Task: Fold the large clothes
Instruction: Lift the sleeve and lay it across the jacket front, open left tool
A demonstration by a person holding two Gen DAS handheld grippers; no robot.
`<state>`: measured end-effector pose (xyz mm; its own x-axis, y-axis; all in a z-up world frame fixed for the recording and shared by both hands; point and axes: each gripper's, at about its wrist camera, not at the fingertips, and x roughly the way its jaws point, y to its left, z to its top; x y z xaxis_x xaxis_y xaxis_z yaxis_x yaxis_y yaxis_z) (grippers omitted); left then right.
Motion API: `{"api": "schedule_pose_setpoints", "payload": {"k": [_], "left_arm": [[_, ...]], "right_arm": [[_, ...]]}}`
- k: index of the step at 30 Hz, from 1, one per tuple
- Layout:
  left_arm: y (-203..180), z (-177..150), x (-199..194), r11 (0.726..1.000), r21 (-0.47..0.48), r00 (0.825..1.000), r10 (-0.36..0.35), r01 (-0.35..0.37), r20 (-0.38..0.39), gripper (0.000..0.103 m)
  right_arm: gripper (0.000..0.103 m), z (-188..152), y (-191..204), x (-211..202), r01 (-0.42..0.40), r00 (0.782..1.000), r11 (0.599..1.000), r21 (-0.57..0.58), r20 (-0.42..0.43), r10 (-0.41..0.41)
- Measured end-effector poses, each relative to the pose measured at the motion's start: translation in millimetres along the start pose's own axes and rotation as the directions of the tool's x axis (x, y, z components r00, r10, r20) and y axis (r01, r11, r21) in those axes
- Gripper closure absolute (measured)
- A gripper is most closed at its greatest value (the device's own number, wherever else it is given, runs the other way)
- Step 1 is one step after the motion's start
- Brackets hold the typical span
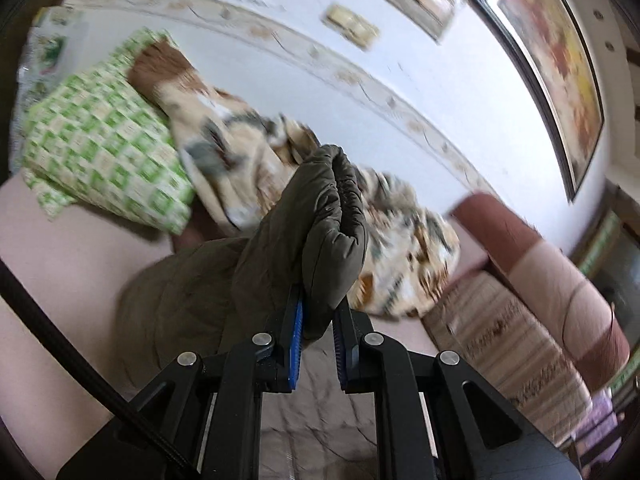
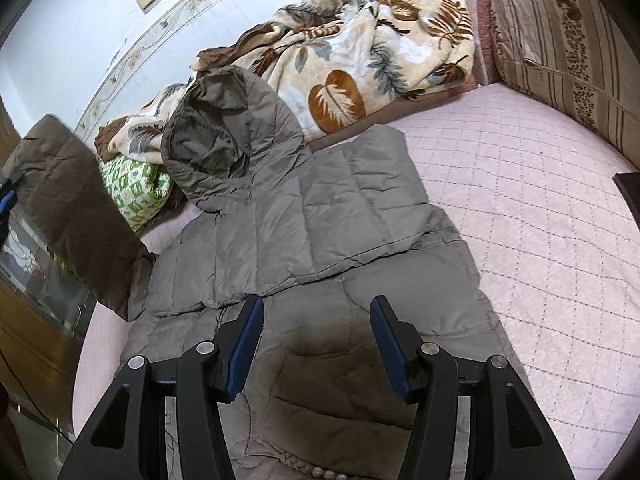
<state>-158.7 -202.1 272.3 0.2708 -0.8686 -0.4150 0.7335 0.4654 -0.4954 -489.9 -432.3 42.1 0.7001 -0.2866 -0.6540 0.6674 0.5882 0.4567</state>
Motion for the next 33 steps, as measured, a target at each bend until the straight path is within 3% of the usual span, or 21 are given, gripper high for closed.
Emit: {"api": "schedule_pose_setpoints", "payload": {"k": [4, 8, 15, 17, 18, 20, 23, 26, 28, 30, 33], "left_arm": [[-15, -42, 43, 1.000, -0.004, 0.995, -0.017, 0.017, -0.094, 0.090], [-10, -87, 83, 1.000, 0.001, 0.980, 0.014, -0.014, -0.198, 0.090], [11, -169, 150, 0.998, -0.017, 0.915, 0.046, -0.057, -0.400, 0.088], [17, -184, 162, 0.997, -0.026, 0.891, 0.053, -0.072, -0.452, 0.077], [19, -191, 166, 0.996, -0.028, 0.879, 0.057, -0.080, -0.473, 0.066], [22, -200, 166, 0.996, -0.021, 0.871, 0.061, -0.081, -0.487, 0.062], [17, -200, 153, 0.999, 0.026, 0.873, 0.055, -0.048, -0.485, 0.062], [10, -189, 130, 0.996, 0.085, 0.882, 0.035, 0.006, -0.469, 0.054], [4, -178, 110, 0.987, 0.161, 0.896, 0.048, 0.027, -0.441, 0.043], [0, -165, 93, 0.975, 0.217, 0.911, 0.051, 0.043, -0.410, 0.043], [6, -143, 79, 0.960, 0.278, 0.933, 0.091, 0.010, -0.348, 0.039]], "right_arm": [[0.043, 1, -4, -2, 0.001, 1.000, 1.000, 0.009, 0.004, -0.001], [0.043, 3, -4, -3, 0.002, 1.000, 1.000, 0.006, 0.006, -0.002], [0.043, 3, -2, 1, 0.003, 1.000, 1.000, 0.001, -0.002, -0.003], [0.043, 3, 0, 3, 0.004, 1.000, 1.000, -0.004, -0.006, -0.004], [0.043, 2, 0, 3, 0.005, 1.000, 1.000, -0.004, -0.006, -0.005], [0.043, 3, 1, 6, 0.007, 1.000, 1.000, -0.001, -0.008, -0.007], [0.043, 5, 3, 9, 0.011, 1.000, 1.000, 0.010, -0.001, -0.011], [0.043, 7, 13, 9, 0.027, 0.999, 1.000, -0.011, 0.035, -0.026], [0.043, 7, 23, 9, 0.021, 0.998, 0.999, -0.033, 0.057, -0.019], [0.043, 6, 32, 10, 0.010, 0.997, 0.999, -0.050, 0.071, -0.006], [0.043, 2, 52, 15, -0.020, 0.996, 0.994, -0.104, 0.086, 0.029]]}}
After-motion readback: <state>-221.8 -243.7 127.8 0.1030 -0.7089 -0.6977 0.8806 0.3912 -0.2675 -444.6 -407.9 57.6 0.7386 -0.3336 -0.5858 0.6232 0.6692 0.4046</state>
